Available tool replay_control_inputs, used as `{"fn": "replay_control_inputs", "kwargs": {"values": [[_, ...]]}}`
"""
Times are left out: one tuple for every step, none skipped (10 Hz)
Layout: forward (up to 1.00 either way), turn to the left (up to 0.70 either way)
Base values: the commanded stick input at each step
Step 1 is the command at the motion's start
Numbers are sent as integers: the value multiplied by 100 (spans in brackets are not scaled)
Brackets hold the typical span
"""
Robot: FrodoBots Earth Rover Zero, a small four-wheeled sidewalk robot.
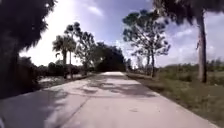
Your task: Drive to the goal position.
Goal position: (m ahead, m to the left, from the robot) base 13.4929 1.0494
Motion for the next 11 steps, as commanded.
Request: {"fn": "replay_control_inputs", "kwargs": {"values": [[100,0],[100,0],[100,0],[100,0],[100,0],[100,0],[100,0],[100,0],[100,0],[100,0],[100,0]]}}
